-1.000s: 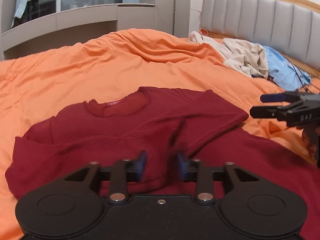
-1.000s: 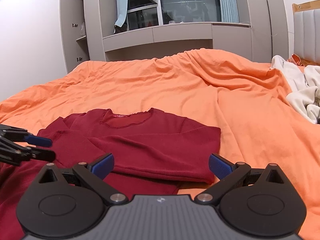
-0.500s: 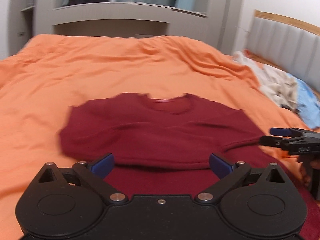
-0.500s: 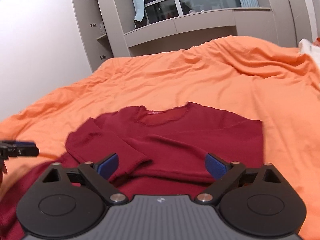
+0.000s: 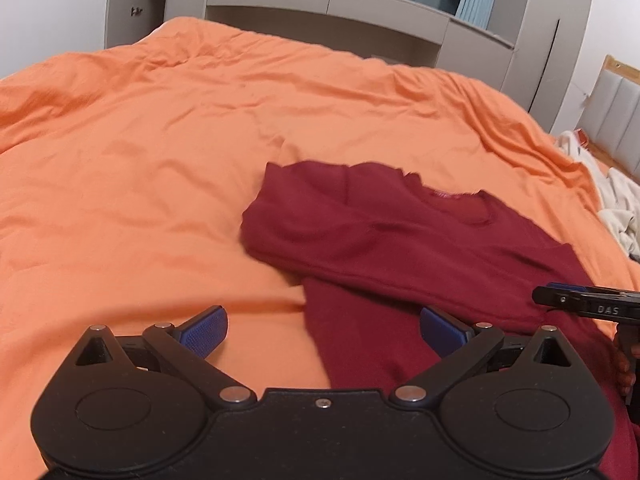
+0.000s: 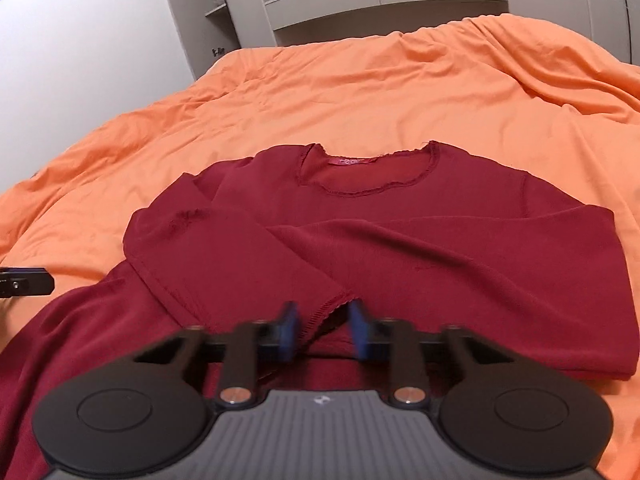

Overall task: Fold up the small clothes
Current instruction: 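Grasp the shirt's side edge with the right tool while the left tool grasps it too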

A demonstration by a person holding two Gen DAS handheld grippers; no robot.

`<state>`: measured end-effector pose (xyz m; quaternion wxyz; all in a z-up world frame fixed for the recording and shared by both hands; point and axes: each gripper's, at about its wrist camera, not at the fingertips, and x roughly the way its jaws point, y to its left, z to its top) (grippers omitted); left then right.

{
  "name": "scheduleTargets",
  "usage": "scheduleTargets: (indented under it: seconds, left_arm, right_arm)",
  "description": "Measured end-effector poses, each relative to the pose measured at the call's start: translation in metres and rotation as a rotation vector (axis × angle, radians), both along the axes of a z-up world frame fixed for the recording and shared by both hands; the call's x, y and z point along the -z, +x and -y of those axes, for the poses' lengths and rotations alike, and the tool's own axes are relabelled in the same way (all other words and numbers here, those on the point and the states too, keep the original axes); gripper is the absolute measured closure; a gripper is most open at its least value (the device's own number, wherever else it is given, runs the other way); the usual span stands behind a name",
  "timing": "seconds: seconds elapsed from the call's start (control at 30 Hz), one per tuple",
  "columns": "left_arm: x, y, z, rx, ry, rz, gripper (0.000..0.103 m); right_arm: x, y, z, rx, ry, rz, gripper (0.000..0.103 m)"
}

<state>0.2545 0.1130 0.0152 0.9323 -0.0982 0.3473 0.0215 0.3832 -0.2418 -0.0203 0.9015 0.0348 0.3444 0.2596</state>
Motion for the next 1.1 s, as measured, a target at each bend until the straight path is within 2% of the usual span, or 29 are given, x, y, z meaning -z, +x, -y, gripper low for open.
scheduleTargets:
  seconds: [0.03,0.07,0.23,0.47,0.57,0.6,0.67,0.7,0.73,0.8,0.87,0.93,1.03,1.1]
  left_arm:
    - [0.002,0.001,0.000,0.000,0.004,-0.007,0.001]
    - [0.003,0.002,0.001,0.002,0.007,-0.015,0.001]
    - [0.005,0.003,0.003,0.015,0.011,-0.027,0.001]
    - [0.005,-0.001,0.000,0.022,0.003,-0.028,0.001]
    - [0.003,-0.004,-0.004,0.014,-0.016,-0.025,0.001]
    - [0.003,-0.006,-0.005,0.014,-0.028,-0.023,0.001]
    - [0.002,-0.010,-0.007,0.026,-0.058,-0.023,0.001]
    - [0.002,-0.013,-0.007,0.032,-0.070,-0.023,0.001]
    - [0.002,-0.017,-0.006,0.036,-0.077,-0.024,0.001]
    - [0.001,-0.026,-0.004,0.043,-0.075,-0.021,0.001]
    - [0.000,-0.037,0.000,0.055,-0.065,-0.012,0.001]
    - [0.000,-0.048,0.005,0.073,-0.053,-0.004,0.001]
    - [0.001,-0.063,0.012,0.096,-0.022,0.008,0.001]
    - [0.001,-0.074,0.017,0.108,0.010,0.018,0.001]
  right_arm:
    - [-0.001,-0.001,0.000,0.000,0.002,0.008,0.098]
    - [-0.003,-0.003,0.001,0.003,0.004,0.019,0.099]
    - [-0.014,-0.010,0.008,0.025,-0.031,0.063,0.100]
    - [-0.006,-0.013,0.009,0.055,-0.081,0.044,0.101]
    - [-0.008,-0.016,0.014,0.053,-0.067,0.039,0.097]
    - [-0.009,-0.019,0.017,0.052,-0.060,0.038,0.094]
    - [-0.014,-0.028,0.020,0.045,-0.068,0.048,0.074]
    - [-0.017,-0.034,0.021,0.035,-0.078,0.061,0.052]
    - [-0.021,-0.042,0.021,0.024,-0.093,0.082,0.041]
    - [-0.029,-0.059,0.022,0.003,-0.119,0.129,0.038]
    - [-0.034,-0.076,0.023,-0.004,-0.131,0.155,0.027]
    - [-0.038,-0.097,0.026,-0.008,-0.129,0.178,0.012]
    - [-0.044,-0.133,0.034,-0.024,-0.121,0.211,0.001]
    - [-0.050,-0.160,0.039,-0.031,-0.123,0.231,0.000]
